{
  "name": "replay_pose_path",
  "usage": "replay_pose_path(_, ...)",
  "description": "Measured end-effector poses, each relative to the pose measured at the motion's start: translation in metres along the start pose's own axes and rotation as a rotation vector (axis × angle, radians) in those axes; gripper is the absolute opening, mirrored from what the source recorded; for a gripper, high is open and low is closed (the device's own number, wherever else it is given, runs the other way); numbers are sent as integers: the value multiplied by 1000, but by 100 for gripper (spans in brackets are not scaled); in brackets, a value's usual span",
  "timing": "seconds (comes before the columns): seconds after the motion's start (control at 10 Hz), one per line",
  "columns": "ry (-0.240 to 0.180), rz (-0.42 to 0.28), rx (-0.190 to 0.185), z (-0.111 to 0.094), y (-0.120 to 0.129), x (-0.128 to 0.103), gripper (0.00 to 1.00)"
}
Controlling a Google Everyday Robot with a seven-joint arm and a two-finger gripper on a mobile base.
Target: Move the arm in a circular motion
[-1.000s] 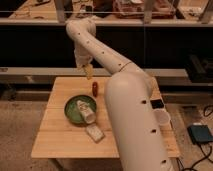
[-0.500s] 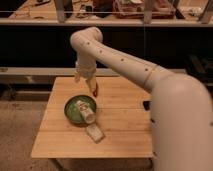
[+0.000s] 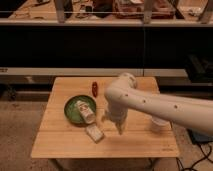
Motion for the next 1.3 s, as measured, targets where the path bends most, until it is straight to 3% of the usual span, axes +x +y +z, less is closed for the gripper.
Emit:
replay_pose_path(0.1, 2, 20, -4, 11, 38, -10, 65)
replay_pose_path(0.3, 20, 84, 3, 20, 90, -10, 65)
replay_pose_path(0.5, 55, 176, 29, 15, 123, 12, 65)
replay_pose_path(0.7, 102, 284, 65, -4, 140, 54, 65)
replay_pose_path(0.9, 161, 409, 106, -38, 138, 120, 65)
replay_pose_path(1.0, 187, 477, 128, -62, 123, 161, 65)
replay_pose_path(1.1, 200, 516, 138, -76, 108, 188, 65)
replay_pose_path(1.3, 206, 599, 138, -90, 46, 242, 65)
